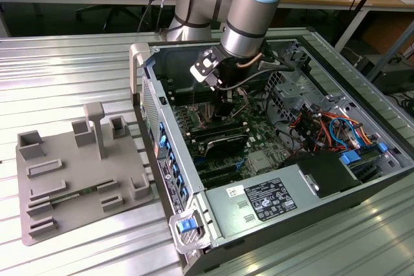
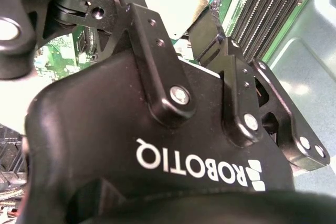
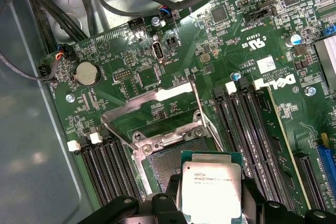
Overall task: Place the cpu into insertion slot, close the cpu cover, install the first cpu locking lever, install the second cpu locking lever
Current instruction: 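Place the cpu into insertion slot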
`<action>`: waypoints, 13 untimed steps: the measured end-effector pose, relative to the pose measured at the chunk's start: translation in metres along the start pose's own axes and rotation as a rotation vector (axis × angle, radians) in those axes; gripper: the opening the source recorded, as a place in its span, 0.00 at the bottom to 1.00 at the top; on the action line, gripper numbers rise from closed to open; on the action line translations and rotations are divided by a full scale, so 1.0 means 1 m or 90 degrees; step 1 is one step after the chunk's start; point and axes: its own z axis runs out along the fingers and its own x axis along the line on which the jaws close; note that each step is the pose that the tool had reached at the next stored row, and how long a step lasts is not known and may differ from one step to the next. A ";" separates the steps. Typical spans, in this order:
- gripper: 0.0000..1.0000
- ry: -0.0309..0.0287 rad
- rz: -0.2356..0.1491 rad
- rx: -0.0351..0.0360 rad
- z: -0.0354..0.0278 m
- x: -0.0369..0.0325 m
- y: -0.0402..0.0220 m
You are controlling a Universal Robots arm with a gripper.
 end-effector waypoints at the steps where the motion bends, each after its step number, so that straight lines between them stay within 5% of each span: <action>1: 0.55 0.0001 0.000 0.0000 0.0000 0.0000 0.0000; 10: 0.55 0.0001 -0.002 -0.0001 -0.0090 -0.0004 -0.0004; 13: 0.55 -0.0007 -0.024 -0.0015 -0.0091 0.0005 -0.0007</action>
